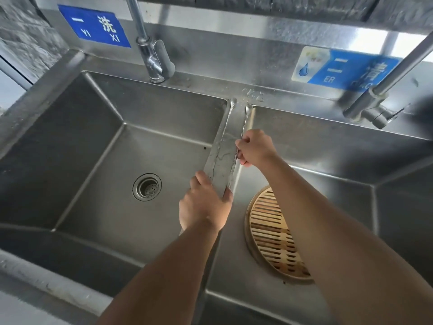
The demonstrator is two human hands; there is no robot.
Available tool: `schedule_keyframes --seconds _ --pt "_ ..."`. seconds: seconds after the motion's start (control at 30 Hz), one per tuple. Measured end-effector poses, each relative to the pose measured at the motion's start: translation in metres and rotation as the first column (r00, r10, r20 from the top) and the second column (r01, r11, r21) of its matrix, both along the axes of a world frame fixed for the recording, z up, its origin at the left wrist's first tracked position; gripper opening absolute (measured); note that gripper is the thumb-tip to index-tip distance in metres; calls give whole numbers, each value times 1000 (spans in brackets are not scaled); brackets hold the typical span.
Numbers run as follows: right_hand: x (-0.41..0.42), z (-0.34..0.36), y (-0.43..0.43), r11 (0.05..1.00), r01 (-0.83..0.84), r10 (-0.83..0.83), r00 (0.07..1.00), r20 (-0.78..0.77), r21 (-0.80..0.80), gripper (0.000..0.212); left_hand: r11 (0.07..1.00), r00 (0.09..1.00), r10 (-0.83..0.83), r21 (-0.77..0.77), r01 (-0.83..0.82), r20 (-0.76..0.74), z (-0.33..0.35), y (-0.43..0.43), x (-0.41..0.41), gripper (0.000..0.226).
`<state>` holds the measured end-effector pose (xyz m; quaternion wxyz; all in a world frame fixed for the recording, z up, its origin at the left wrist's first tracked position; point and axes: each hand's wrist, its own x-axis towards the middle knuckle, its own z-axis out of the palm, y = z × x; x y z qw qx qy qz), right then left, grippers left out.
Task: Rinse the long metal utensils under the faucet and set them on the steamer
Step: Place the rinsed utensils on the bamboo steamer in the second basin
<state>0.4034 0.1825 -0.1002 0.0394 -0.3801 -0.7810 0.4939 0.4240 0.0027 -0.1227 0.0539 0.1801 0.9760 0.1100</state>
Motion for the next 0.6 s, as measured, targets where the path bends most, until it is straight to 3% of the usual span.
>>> schedule_keyframes --seconds 0.27,0.6 --pt "46 -29 9 997 5 -4 1000 -9 83 24 1000 1000 -15 5 15 -25 -2 0 -1 57" --pt "112 -78 23 950 -142 87 975 202 278 22 1000 999 -2 0 2 -37 -2 1 -2 57"
